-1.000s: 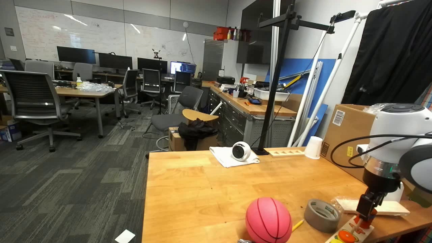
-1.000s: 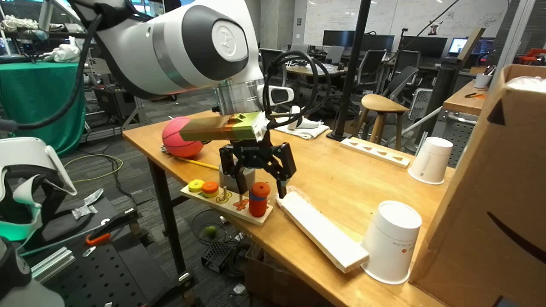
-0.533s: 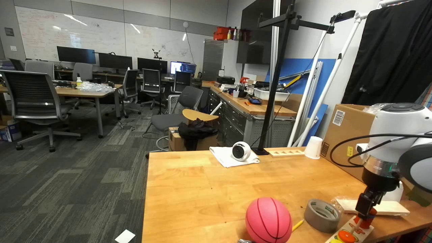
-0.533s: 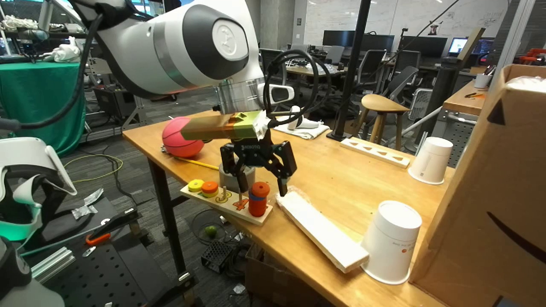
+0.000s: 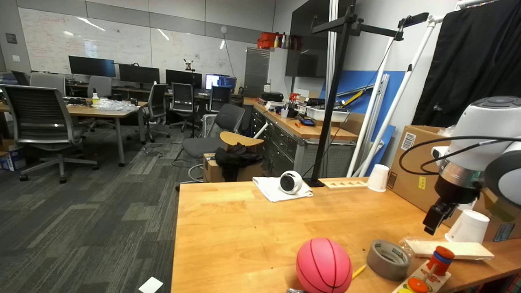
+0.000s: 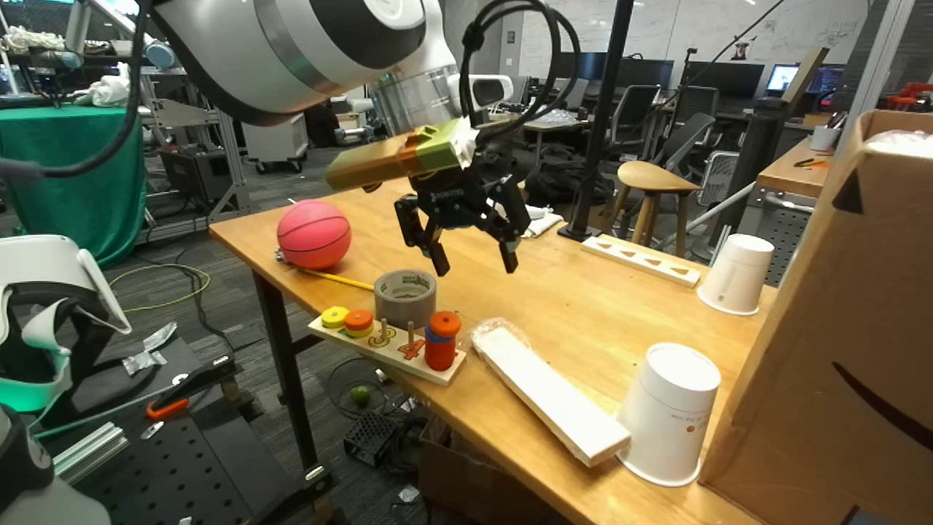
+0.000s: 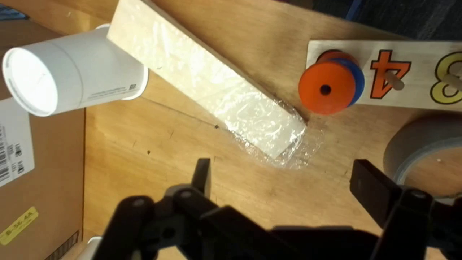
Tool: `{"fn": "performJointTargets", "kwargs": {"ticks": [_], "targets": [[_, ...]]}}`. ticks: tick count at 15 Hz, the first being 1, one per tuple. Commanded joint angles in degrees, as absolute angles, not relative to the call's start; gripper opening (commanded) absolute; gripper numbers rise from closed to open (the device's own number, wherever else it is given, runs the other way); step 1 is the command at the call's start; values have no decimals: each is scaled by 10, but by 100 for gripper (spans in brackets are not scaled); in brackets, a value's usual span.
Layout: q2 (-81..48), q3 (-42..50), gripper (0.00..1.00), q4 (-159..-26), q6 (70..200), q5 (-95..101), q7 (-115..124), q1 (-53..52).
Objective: Stick the discs on the table to the rod on the far right of the wooden rack
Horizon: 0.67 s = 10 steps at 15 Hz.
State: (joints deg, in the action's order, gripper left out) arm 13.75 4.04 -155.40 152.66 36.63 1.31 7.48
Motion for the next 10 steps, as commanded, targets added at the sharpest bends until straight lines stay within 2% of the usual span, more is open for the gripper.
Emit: {"fn": "performJointTargets", "kwargs": {"ticks": [1,10], "targets": [[193,20,100,-1562,1528,372,14,76],[190,10,100,-1559,1523,363,10,80]]}}
